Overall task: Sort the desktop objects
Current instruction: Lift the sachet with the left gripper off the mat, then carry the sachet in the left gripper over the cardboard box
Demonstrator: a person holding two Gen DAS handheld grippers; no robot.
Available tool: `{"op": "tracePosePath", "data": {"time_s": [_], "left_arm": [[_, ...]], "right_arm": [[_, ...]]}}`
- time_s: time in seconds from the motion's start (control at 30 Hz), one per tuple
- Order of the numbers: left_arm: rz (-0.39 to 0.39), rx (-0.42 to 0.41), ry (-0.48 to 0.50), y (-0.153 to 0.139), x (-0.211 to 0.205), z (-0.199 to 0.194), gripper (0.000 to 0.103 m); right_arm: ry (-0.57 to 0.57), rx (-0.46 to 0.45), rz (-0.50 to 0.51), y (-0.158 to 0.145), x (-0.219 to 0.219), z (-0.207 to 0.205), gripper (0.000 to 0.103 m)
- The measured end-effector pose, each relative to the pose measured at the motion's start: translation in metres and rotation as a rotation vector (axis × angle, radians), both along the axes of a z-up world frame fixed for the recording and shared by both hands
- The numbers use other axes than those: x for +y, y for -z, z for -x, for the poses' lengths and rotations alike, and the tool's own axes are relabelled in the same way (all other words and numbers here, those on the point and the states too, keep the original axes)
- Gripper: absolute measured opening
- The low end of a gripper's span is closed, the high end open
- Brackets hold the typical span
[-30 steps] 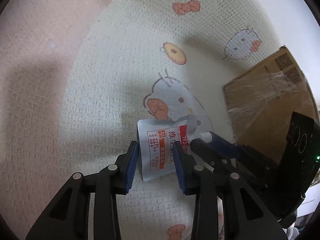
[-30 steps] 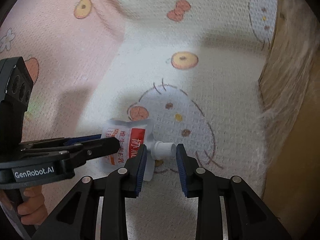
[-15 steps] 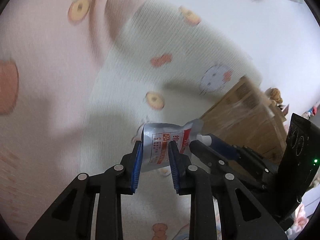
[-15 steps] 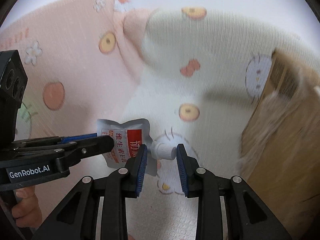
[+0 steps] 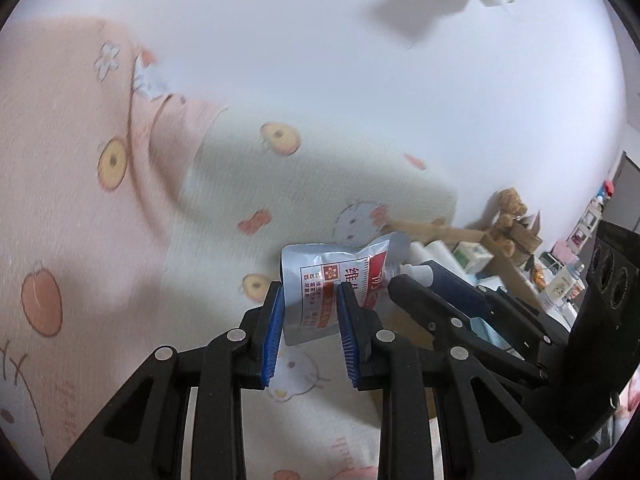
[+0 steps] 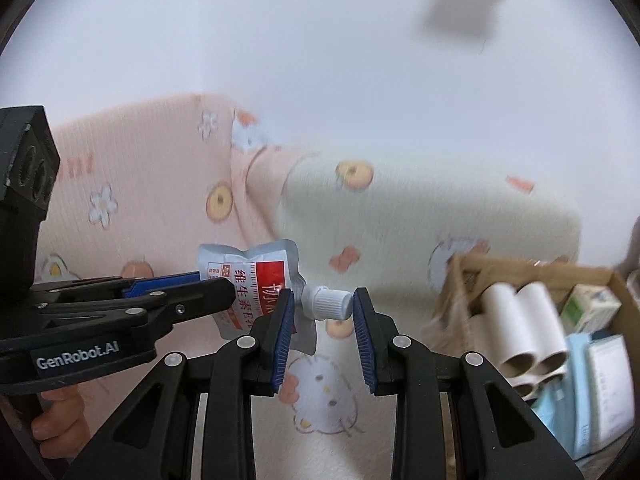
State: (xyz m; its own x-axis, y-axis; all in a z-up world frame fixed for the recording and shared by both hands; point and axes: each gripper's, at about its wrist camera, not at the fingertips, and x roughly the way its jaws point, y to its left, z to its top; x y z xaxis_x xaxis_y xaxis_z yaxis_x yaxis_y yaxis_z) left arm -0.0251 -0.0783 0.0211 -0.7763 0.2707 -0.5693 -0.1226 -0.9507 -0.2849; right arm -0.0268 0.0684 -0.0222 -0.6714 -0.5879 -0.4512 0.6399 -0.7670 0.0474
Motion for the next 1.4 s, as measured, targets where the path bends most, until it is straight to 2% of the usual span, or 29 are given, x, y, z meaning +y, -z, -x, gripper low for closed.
{"op": "tracePosePath", "data": {"time_s": [0.2,0.43,0.63,0.97,1.2,1.4], "left_arm": [[0.019,0.049,0.053,-0.024,0.03,-0.006,0.029],[0.059,0.06,0.159,-0.033,0.083,-0.002,0.029],[0.076,0.066,0.253,-0.036,0.13,0.007,0.029],[0.052,-0.034,0.353,-0.018,0.178,0.039,0.029],[0.044,-0.122,0.408,-0.014,0.2,0.054,0.029],[0.002,-0.283,0.451,0.005,0.212,0.072,0.029]], "right_arm": [[0.054,0.057,0.036,-0.024,0.028,-0.007,0.026],[0.146,0.077,0.062,-0.039,0.072,-0.007,0.026],[0.224,0.04,0.082,-0.048,0.117,0.005,0.026],[0.302,-0.002,0.024,-0.044,0.164,0.023,0.026],[0.312,-0.115,0.012,-0.038,0.187,0.042,0.026],[0.293,-0.242,-0.062,-0.027,0.198,0.061,0.026]]}}
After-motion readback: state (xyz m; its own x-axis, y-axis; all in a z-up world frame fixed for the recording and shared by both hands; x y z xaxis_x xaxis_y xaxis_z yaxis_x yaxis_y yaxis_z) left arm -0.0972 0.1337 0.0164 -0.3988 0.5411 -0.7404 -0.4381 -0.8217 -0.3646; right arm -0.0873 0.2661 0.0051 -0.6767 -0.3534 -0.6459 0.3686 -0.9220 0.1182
